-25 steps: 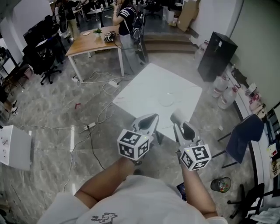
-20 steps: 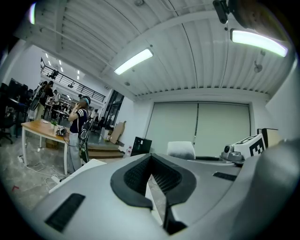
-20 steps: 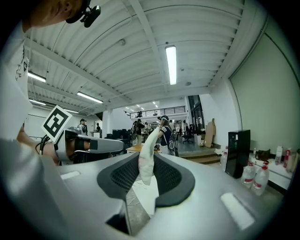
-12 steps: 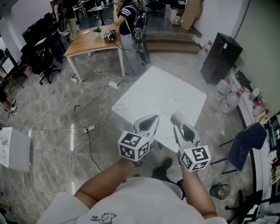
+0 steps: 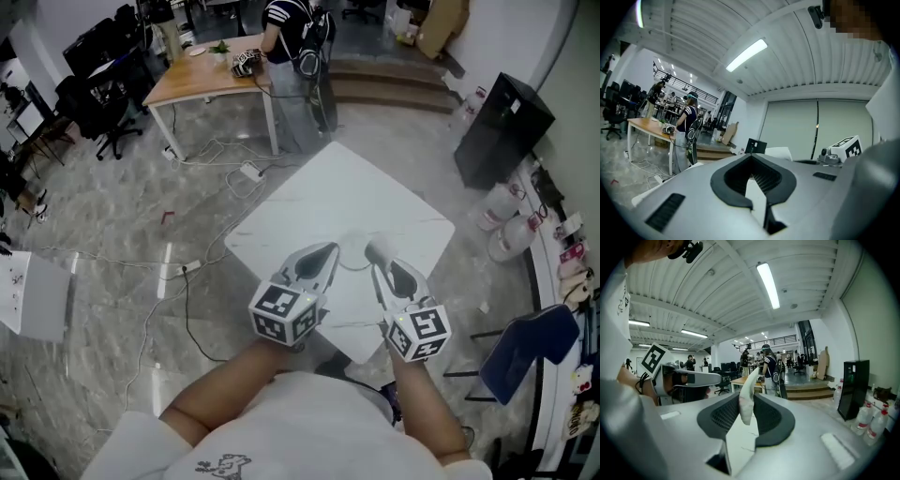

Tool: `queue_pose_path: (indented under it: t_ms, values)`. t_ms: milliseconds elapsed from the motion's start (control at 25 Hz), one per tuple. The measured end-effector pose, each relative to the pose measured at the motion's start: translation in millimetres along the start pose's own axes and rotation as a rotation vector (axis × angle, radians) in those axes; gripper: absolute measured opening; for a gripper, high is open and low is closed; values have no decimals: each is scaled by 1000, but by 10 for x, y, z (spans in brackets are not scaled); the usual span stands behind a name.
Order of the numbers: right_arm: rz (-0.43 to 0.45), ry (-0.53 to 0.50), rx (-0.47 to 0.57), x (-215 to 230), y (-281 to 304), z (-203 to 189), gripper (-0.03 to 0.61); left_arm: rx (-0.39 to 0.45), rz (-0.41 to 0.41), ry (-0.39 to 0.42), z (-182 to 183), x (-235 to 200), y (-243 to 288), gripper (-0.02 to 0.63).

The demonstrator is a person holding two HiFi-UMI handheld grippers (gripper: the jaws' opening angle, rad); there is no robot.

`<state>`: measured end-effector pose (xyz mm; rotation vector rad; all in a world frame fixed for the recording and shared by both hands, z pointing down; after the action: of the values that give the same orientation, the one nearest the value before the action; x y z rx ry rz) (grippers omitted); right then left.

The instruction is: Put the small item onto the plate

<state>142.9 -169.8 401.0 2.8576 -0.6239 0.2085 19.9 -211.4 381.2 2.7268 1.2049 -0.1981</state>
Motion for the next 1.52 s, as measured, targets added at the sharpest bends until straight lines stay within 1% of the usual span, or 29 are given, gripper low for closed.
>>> queue_pose_path:
  t_ms: [160, 320, 400, 520, 640, 760, 880, 1040, 1240, 1400, 1520]
  values:
    - [58, 12, -56, 493, 269, -121, 89, -6, 57, -15, -108, -86, 438, 7]
    - [104, 34, -145, 840, 578, -221, 89, -42, 92, -27, -130, -143, 733, 7]
    - [122, 62, -190, 992, 735, -336, 89, -60, 102, -32, -175, -173, 850, 7]
    - [144, 136, -274, 1195, 1018, -650, 89, -87, 113, -48, -319, -305, 994, 8]
    - [158, 241, -379, 1384, 1317, -1074, 89, -123, 117, -67, -509, -482, 1133, 8]
    - [161, 346, -482, 1498, 1552, -1505, 89, -156, 117, -88, -659, -638, 1233, 6]
    - [158, 423, -574, 1622, 1789, -1901, 89, -179, 113, -106, -798, -795, 1364, 8]
    - [133, 469, -670, 1777, 2028, -2340, 89, -221, 112, -134, -1026, -999, 1503, 8]
    - [111, 504, -760, 1898, 2229, -2797, 89, -264, 107, -170, -1317, -1222, 1626, 6]
    - [118, 533, -807, 1976, 2376, -3045, 89, -287, 99, -191, -1516, -1368, 1728, 8]
    - [117, 545, -833, 2016, 2451, -3162, 89, -304, 96, -212, -1627, -1454, 1758, 6]
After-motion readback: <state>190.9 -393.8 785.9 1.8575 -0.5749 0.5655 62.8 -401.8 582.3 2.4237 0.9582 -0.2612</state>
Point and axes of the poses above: the fingertips, and each gripper's own axes: y forward along the fingers, x to its right, z out of its top, the point moved 3 cm from there along -y, backward along the fingers, and after that the axes turned 6 degrees about y, right-handed, at the moved point
